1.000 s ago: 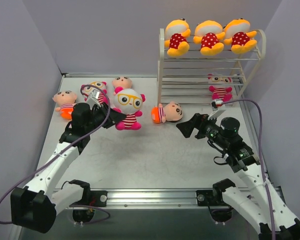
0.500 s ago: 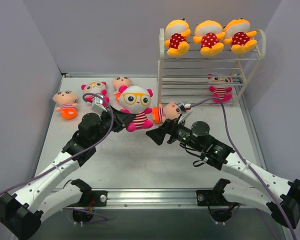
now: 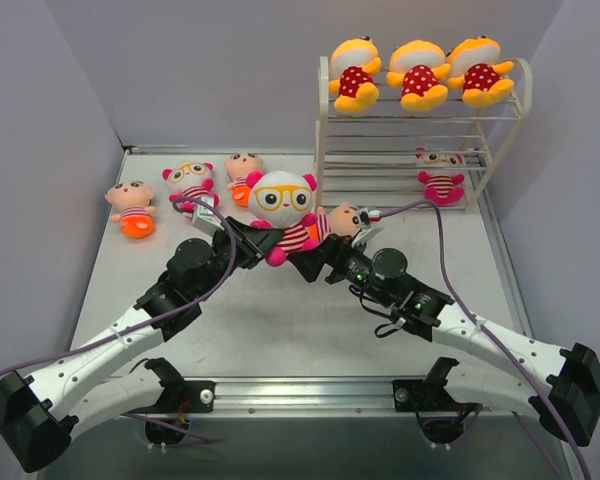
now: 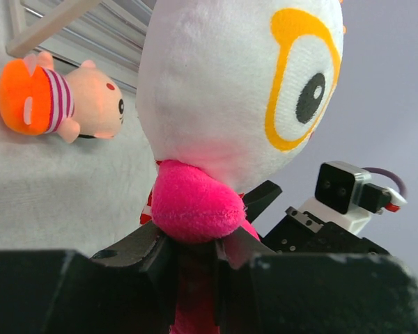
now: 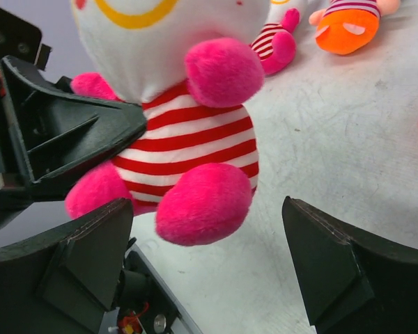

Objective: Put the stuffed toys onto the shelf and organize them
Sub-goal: Pass the stuffed toy from the left arm to the right

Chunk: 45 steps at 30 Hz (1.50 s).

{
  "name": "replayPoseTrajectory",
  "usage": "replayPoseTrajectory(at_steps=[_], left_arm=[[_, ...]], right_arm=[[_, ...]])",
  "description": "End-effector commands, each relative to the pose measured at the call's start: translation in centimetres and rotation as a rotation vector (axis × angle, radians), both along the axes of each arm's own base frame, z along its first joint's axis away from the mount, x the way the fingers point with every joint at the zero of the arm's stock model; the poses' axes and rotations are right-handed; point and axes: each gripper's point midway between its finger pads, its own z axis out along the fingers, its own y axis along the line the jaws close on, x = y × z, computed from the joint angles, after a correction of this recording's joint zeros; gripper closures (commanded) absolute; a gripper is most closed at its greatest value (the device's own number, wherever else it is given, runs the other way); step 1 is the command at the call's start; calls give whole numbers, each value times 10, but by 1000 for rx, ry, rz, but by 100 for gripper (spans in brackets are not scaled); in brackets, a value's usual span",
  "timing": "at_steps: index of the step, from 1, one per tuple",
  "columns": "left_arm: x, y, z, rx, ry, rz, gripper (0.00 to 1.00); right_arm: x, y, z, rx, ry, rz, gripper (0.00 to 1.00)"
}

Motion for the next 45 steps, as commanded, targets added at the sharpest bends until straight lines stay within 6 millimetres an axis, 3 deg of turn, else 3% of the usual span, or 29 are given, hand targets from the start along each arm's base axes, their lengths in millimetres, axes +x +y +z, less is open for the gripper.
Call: replayPoseTrajectory(at_steps=[1,7,12,25,31,37,39,45], left_arm=[[0,-3,36,-113,-87,24,93],[-3,-12,36,-117,-96,21,93],[-2,-19,24,-74,-90,26,93],[0,-18,13,38,-120,69,92],[-3,-27,15,47,-134,47,93],[-6,-32,12,66,-138,36,92],[-5,-31,10,75,-136,41,90],[-5,-30,4,137,-154,36,75]], right_arm=[[11,-3,14,80,-17,-81,9],[11,-1,17,116,-21,-79,11],[10,-1,27,142,-30,-77,13],[11,-8,38,172,-7,-119,26],[14,-3,27,160,31,-124,32],[18,-8,18,122,52,-161,50],[19,-12,15,98,52,-175,62],[18,-21,0,11,68,-193,85]])
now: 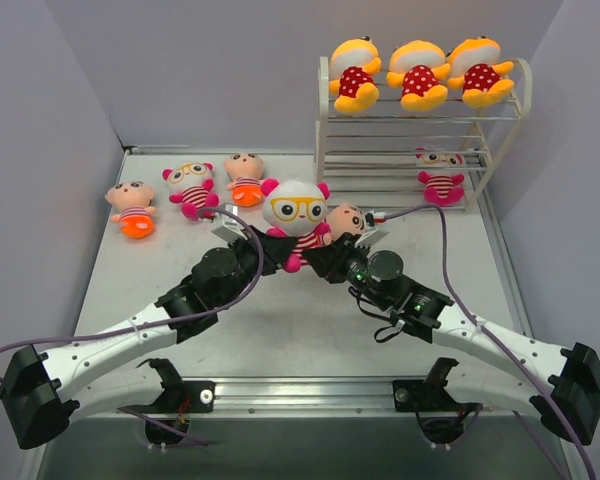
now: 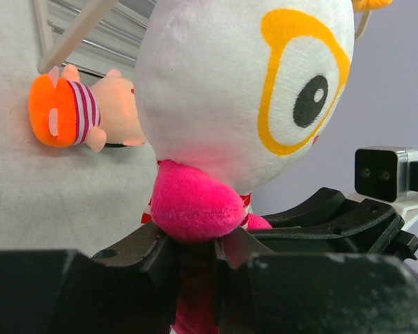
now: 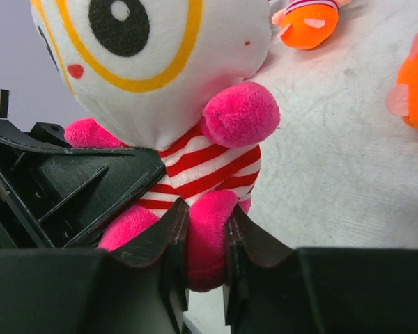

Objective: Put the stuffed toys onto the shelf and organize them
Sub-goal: Pass the stuffed toy from the left arm to the right

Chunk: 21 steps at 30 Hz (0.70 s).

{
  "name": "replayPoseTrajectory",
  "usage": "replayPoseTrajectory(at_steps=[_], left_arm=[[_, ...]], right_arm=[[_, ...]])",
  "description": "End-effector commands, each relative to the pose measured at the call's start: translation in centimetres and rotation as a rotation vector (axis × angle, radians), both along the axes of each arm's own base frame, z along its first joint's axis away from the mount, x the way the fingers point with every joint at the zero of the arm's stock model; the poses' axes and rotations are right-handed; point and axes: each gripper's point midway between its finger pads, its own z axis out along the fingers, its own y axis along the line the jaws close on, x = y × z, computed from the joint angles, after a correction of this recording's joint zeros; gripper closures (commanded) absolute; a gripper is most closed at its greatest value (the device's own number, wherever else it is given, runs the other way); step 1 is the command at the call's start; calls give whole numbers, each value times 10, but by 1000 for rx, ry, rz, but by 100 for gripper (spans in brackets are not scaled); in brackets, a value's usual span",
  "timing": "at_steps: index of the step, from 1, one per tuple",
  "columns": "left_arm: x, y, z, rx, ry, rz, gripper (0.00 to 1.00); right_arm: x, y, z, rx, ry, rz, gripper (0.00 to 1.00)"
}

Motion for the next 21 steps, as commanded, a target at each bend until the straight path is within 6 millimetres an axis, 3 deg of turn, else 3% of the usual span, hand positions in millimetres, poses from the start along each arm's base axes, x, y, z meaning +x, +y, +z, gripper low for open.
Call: replayPoseTrajectory(at_steps=[1,5,8,9,12,15,19,21], left_arm=[[-2,-2,23,-6,-67,-15,72],[-2,4,22,32,-69,-3,56],[2,14,22,61,-72,16,46],[5,19,21,75,-78,12,38],[15,34,21,83,-70,-7,30],[18,48,19,82,-55,-24,27],[36,94,12,122,-27,59,25],[36,110,4,167,6,52,23]], right_arm=[[6,-13,8,-42,-19,-55,88],[11,-28,-2,-91,-4,-79,100],[17,-45,-11,-121,15,-96,100],[20,-50,-13,-129,20,-100,100],[27,-69,-21,-170,43,-120,100],[30,-86,-23,-224,40,-150,100],[37,-110,-30,-304,60,-197,100],[43,-125,-34,-327,72,-221,100]])
